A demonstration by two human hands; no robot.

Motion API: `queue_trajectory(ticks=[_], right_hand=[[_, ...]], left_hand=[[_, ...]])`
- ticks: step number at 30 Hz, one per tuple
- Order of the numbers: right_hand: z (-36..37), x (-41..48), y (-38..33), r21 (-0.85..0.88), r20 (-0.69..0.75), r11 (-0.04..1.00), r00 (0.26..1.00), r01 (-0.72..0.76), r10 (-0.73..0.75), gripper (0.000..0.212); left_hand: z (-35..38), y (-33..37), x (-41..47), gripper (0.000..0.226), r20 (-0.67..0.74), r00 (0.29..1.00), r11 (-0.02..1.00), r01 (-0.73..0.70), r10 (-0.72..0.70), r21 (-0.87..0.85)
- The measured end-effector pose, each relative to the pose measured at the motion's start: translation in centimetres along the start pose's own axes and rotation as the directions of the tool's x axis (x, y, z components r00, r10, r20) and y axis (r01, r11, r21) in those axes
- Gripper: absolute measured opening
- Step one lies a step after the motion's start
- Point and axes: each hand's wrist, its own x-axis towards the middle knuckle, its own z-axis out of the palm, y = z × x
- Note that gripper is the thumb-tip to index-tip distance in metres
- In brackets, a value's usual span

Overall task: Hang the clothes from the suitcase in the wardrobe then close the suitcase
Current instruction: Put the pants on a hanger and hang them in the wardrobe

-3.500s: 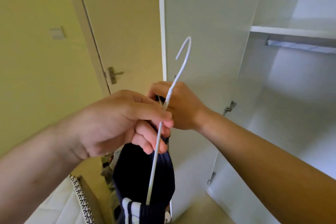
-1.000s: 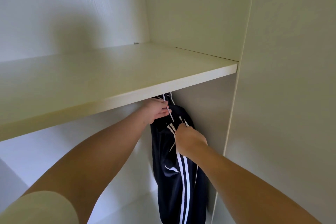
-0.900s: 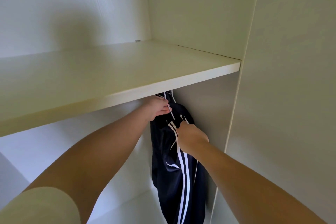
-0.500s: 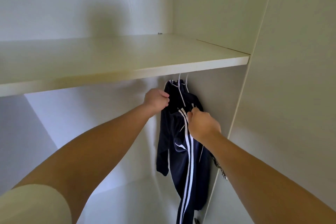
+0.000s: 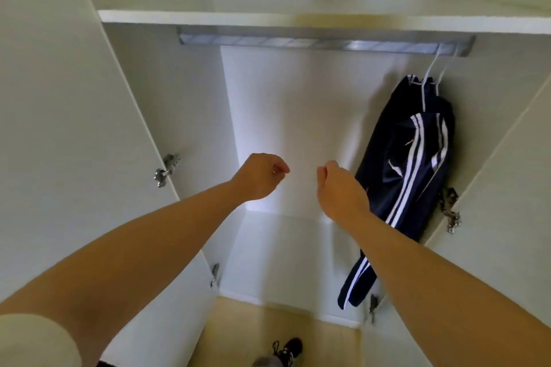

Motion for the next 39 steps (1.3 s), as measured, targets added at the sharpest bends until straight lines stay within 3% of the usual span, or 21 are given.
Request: queue_trajectory(ticks=[4, 7, 12, 14, 17, 19, 21, 23, 27, 29, 34, 36, 39], right_hand=[[4.6, -4.4, -6.8, 0.091, 0.007, 0.969, 0.972, 0.232, -0.233, 0.038], [7.6, -7.6, -12.3, 0.087, 0.032, 0.871, 0.873, 0.483, -0.487, 0.036], [12.7, -14.6, -22.5, 0.117, 0.101, 0.556, 0.547, 0.823, -0.831, 0.029], [14.0, -17.3, -25.9, 0.139, 0.114, 0.436, 0.424, 0.889, -0.899, 0.034], [16.6, -23.0, -31.7, 0.215, 0.119, 0.192, 0.170, 0.957, -0.978, 0.037], [18.6, -26.2, -34.8, 0.249, 0.141, 0.085, 0.051, 0.965, -0.989, 0.039], [21.0, -29.2, -37.7, 0.283, 0.184, 0.032, -0.021, 0.959, -0.983, 0.041], [23.3, -31.6, -40.1, 0.306, 0.236, 0.025, -0.050, 0.952, -0.970, 0.045], [28.1, -33.9, -44.6, 0.294, 0.359, 0.032, -0.079, 0.955, -0.930, 0.050], [32.3, -34.6, -46.8, 0.274, 0.439, 0.061, -0.068, 0.960, -0.896, 0.052], [38.1, -36.6, -49.8, 0.218, 0.748, 0.187, -0.041, 0.958, -0.663, 0.019], [40.8, -37.8, -50.5, 0.184, 0.829, 0.205, -0.040, 0.961, -0.558, 0.021], [44.5, -40.2, -49.9, 0.162, 0.918, 0.237, -0.058, 0.958, -0.393, 0.024]], left_hand=[[-4.2, -4.6, -11.0, 0.023, -0.081, 0.991, 0.975, 0.119, -0.105, 0.188], [-7.3, -7.5, -19.6, 0.022, -0.135, 0.962, 0.947, 0.258, -0.235, 0.190], [-11.1, -12.2, -32.8, 0.015, -0.030, 0.803, 0.803, 0.594, -0.595, -0.040], [-12.1, -13.7, -36.7, 0.016, -0.009, 0.763, 0.763, 0.646, -0.646, -0.021], [-13.3, -17.4, -44.5, 0.020, -0.089, 0.658, 0.663, 0.747, -0.747, -0.041], [-13.6, -20.1, -48.8, 0.020, -0.135, 0.555, 0.570, 0.813, -0.821, -0.118], [-13.8, -23.0, -52.9, 0.020, -0.167, 0.458, 0.485, 0.846, -0.873, -0.219], [-13.5, -26.1, -56.3, 0.018, -0.191, 0.375, 0.418, 0.857, -0.907, -0.301], [-12.4, -32.5, -61.0, 0.017, -0.183, 0.278, 0.329, 0.859, -0.943, -0.392], [-12.1, -37.0, -62.3, 0.015, -0.155, 0.256, 0.298, 0.857, -0.954, -0.420], [-8.9, -45.1, -63.3, 0.022, -0.116, 0.203, 0.234, 0.859, -0.972, -0.454], [-7.3, -48.3, -63.6, 0.025, -0.090, 0.174, 0.196, 0.848, -0.981, -0.492], [-4.1, -51.8, -63.5, 0.037, -0.008, 0.190, 0.168, 0.846, -0.982, -0.506]])
